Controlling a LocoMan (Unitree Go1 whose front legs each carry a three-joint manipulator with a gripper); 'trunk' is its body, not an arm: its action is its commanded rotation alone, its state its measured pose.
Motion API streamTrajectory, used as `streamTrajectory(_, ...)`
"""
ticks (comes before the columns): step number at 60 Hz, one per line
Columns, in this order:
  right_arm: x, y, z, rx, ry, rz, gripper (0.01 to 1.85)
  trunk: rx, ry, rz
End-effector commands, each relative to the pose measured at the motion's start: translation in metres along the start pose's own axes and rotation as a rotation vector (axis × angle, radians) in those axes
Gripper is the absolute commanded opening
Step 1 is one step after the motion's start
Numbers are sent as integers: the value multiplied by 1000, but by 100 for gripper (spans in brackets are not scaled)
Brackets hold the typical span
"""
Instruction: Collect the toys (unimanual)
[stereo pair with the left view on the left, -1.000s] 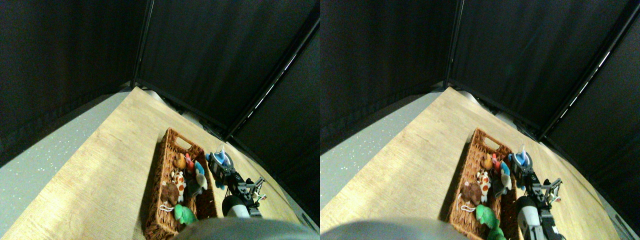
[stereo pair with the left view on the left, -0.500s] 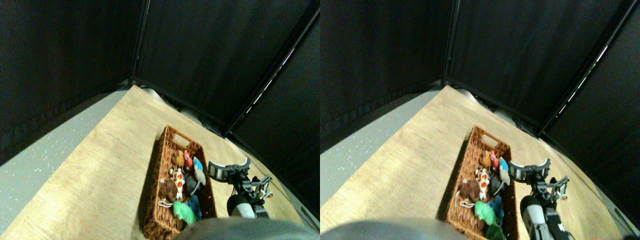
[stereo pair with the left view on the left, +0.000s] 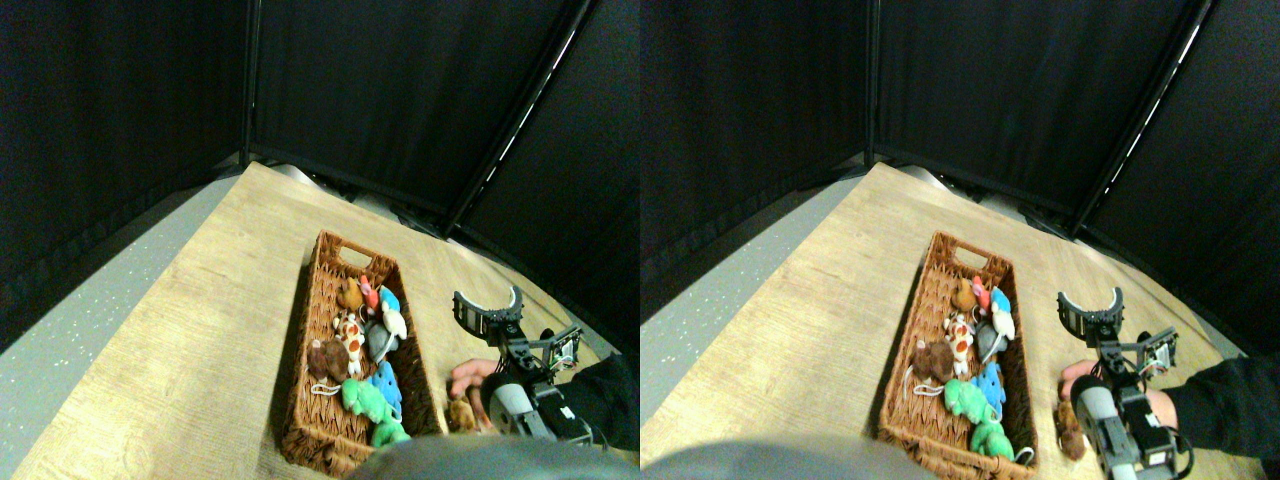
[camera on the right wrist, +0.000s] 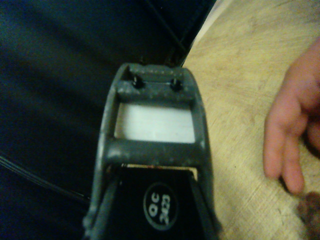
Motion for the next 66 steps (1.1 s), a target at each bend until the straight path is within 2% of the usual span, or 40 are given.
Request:
streamTrajectory(1,-1,6,6,18,-40,46,70,-8,7,-13)
streamTrajectory(4,-4,2,8,38,-67,34,71,0,9,-19)
streamTrajectory(15,-14,-12,14,35,-97,22,69,17,14,-30)
streamTrajectory(16,-16,-17,14,77,-96,27,68,20,15,-30)
streamTrajectory(19,-19,-22,14,73,-106,17,74,21,16,-30)
streamTrajectory(21,-21,-26,14,66,-109,8,79,23,23,-29)
streamTrajectory(25,-24,-34,13,85,-104,-1,78,25,27,-27)
streamTrajectory(30,-29,-47,11,166,-118,-36,77,26,28,-27)
streamTrajectory(39,-37,-67,5,188,-119,-92,79,26,28,-25)
streamTrajectory(40,-39,-70,5,191,-120,-102,79,25,34,-21)
streamTrajectory(43,-41,-76,2,207,-114,-111,80,25,34,-21)
streamTrajectory(48,-45,-86,-5,271,-114,-148,81,24,33,-19)
streamTrajectory(52,-46,-88,-6,267,-104,-145,80,21,38,-15)
streamTrajectory(53,-48,-95,-8,289,-81,-158,79,21,38,-15)
streamTrajectory(59,-51,-105,-12,300,-108,-217,80,15,41,-8)
streamTrajectory(66,-53,-113,-14,268,-92,-245,83,13,44,-6)
